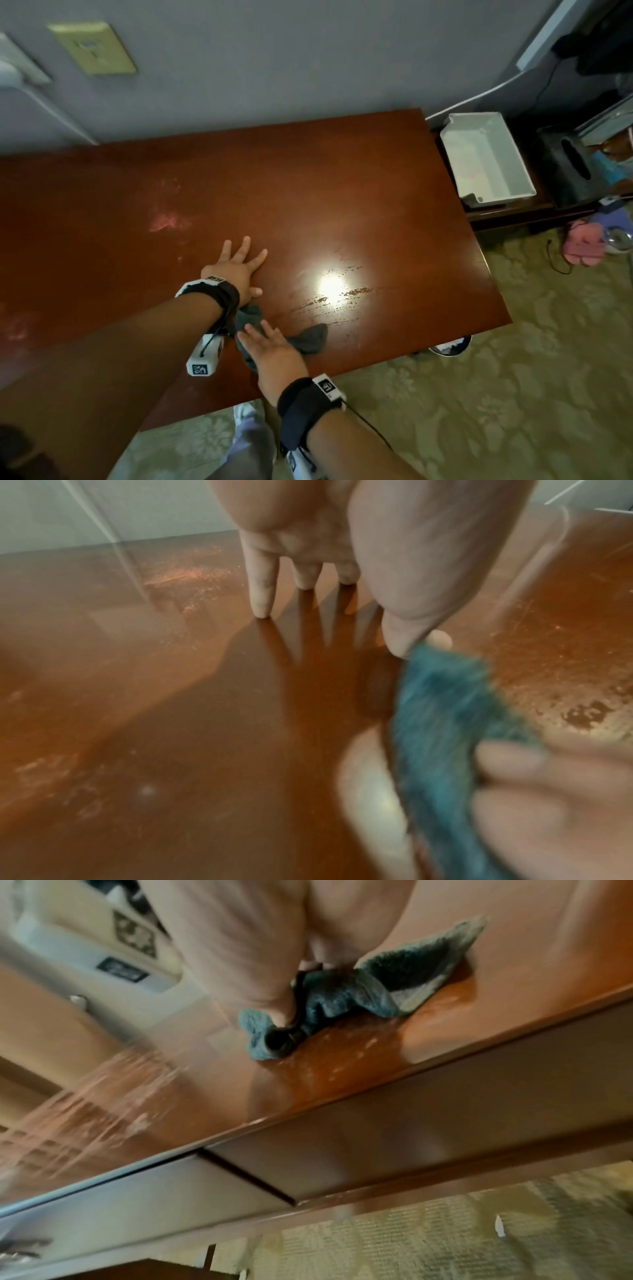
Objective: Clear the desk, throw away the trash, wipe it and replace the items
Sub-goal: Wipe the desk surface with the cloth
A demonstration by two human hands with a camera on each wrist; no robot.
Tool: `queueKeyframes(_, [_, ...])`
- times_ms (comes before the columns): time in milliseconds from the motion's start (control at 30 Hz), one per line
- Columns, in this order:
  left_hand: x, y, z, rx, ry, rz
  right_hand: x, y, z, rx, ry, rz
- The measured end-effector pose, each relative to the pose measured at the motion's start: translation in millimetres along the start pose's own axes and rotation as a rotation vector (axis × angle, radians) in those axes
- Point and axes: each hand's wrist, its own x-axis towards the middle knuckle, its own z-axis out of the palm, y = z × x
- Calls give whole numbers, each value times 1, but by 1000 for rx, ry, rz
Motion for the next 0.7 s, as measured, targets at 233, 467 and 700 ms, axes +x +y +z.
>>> queueKeyframes(233, [3, -4, 1, -27, -7, 28, -21, 60, -32, 95, 75, 83])
queueKeyframes(467, [7, -4, 5, -120, -14, 39, -67, 199, -109, 242, 363, 635])
queueKeyframes(700, [10, -5, 7, -125, -13, 43, -35, 175, -108, 243, 321, 647])
